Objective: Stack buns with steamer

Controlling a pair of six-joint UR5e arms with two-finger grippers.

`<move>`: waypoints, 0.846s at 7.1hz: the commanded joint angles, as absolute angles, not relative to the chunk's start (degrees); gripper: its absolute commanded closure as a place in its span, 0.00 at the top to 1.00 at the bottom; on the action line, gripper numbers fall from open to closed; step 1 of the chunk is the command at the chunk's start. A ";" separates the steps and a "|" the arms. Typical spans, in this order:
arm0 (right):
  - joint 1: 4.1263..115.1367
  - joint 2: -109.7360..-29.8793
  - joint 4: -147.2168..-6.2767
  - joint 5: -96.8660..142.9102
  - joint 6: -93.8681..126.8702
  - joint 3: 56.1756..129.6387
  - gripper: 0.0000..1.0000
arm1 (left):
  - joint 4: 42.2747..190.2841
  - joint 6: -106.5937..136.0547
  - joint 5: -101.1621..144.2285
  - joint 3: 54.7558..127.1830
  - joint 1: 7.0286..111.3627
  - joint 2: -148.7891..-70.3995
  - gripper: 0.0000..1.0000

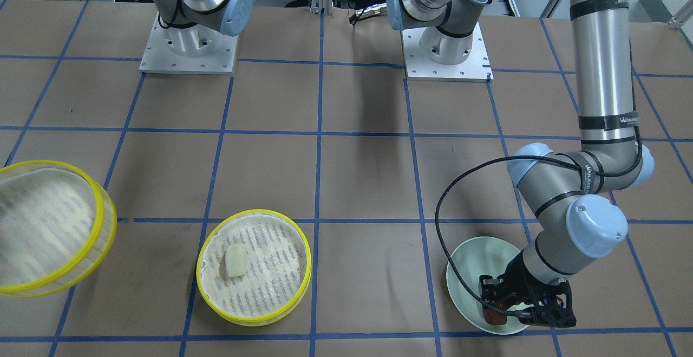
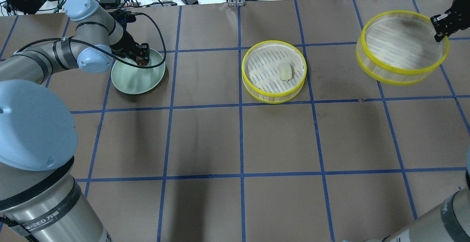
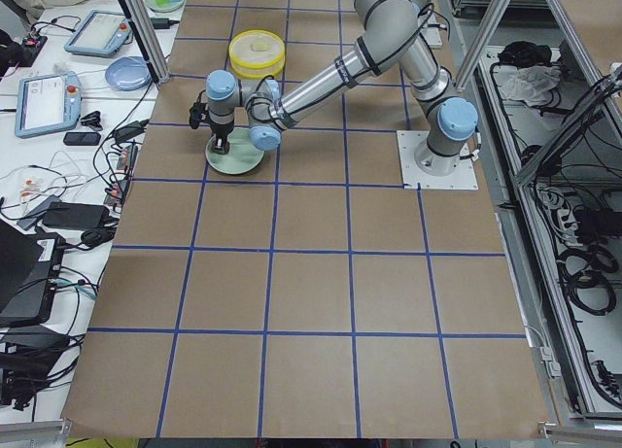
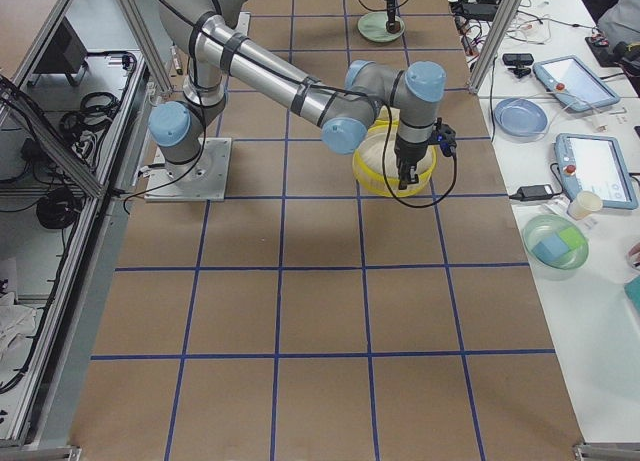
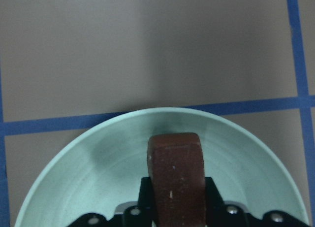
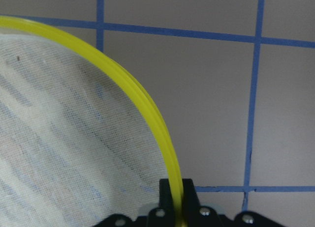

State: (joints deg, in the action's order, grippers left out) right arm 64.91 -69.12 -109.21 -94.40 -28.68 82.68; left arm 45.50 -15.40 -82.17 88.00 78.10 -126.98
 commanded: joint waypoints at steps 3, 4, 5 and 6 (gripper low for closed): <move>80.71 -72.86 -108.89 -93.60 -6.41 88.41 0.00 | 47.02 -9.88 -82.35 87.89 78.05 -123.15 0.00; 86.60 -72.86 -109.51 -93.69 0.72 88.33 0.00 | 49.81 -6.45 -82.35 87.72 78.05 -120.70 0.00; 90.40 -72.17 -111.51 -93.60 6.19 88.50 0.00 | 53.05 -2.85 -82.27 87.71 78.66 -118.06 0.00; 92.27 -71.29 -112.32 -93.43 7.81 88.51 0.00 | 55.43 0.32 -82.09 87.71 79.01 -115.78 0.00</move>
State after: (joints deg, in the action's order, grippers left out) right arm 88.72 -72.16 -110.98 -93.58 3.66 88.40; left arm 52.30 -3.72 -82.26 87.75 78.56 -118.69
